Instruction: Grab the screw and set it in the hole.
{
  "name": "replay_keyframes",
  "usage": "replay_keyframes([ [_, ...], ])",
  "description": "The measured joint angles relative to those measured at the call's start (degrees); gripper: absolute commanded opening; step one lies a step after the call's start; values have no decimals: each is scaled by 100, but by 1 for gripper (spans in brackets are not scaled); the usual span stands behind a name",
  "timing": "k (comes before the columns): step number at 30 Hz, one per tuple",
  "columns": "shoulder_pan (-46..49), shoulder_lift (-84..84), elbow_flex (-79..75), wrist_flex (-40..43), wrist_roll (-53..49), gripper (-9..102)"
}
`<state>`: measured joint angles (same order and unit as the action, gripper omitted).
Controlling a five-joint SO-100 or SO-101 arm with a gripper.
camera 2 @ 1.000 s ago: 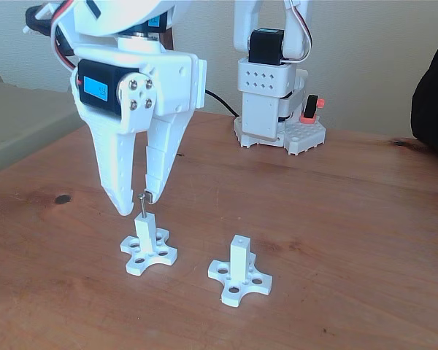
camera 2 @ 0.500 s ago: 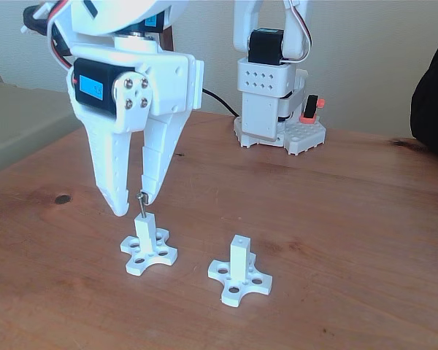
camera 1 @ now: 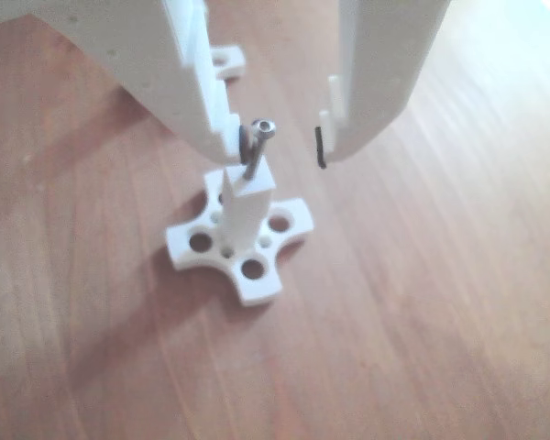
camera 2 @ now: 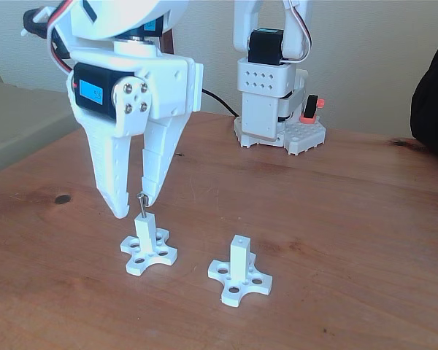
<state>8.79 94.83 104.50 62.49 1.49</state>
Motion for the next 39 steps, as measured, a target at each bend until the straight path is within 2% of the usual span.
replay_keyframes([
  [10,44,-18,0,0,-44,3],
  [39,-18,-35,0,-9,-44,1],
])
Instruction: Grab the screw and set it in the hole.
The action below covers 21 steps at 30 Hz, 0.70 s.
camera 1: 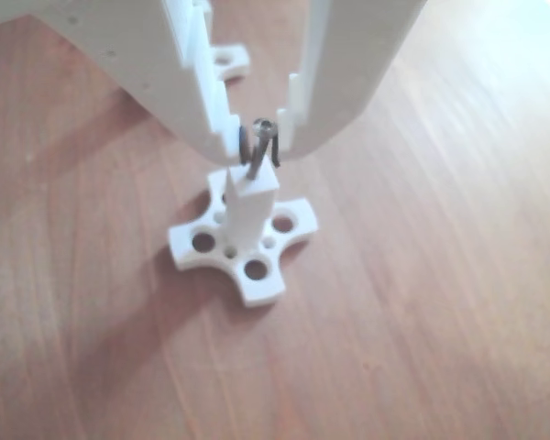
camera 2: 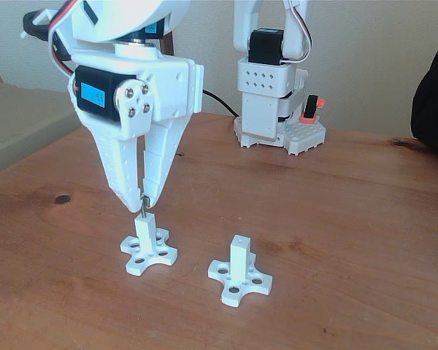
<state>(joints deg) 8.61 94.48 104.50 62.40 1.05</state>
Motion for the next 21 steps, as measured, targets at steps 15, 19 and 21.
replay_keyframes([
  [15,0,-44,0,0,-26,-4],
  [19,0,-53,-9,0,-35,-4],
  [21,0,-53,-9,0,-35,-4],
])
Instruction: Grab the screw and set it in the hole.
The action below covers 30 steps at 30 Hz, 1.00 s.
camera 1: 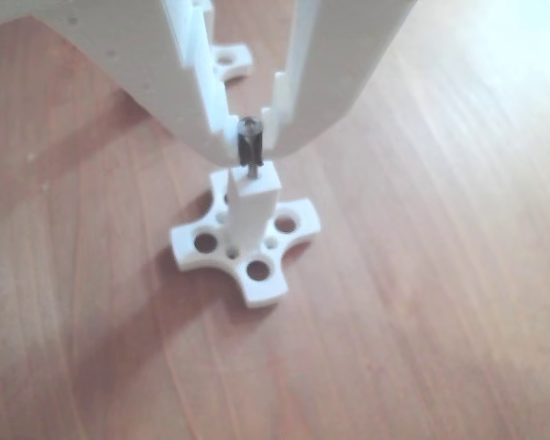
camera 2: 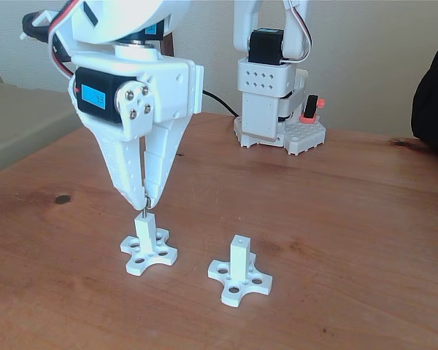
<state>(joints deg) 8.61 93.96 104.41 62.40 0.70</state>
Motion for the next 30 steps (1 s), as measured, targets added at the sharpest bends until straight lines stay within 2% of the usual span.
replay_keyframes([
  [30,0,-176,-378,211,-105,-4],
])
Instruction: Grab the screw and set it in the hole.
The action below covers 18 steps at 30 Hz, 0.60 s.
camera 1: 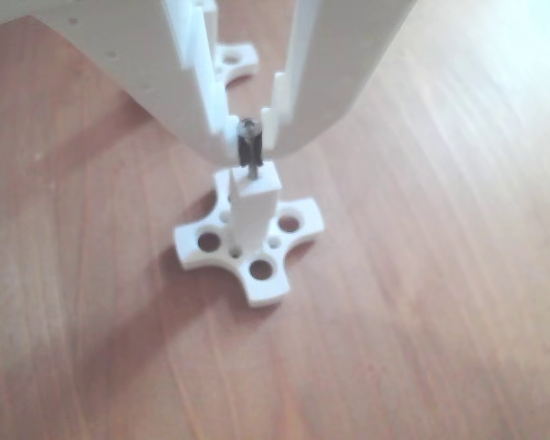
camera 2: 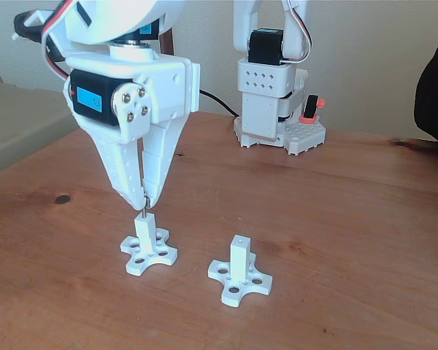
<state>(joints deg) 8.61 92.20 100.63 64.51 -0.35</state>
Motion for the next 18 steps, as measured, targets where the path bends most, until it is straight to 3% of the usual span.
replay_keyframes([
  [18,-35,-97,-105,-308,9,-4],
])
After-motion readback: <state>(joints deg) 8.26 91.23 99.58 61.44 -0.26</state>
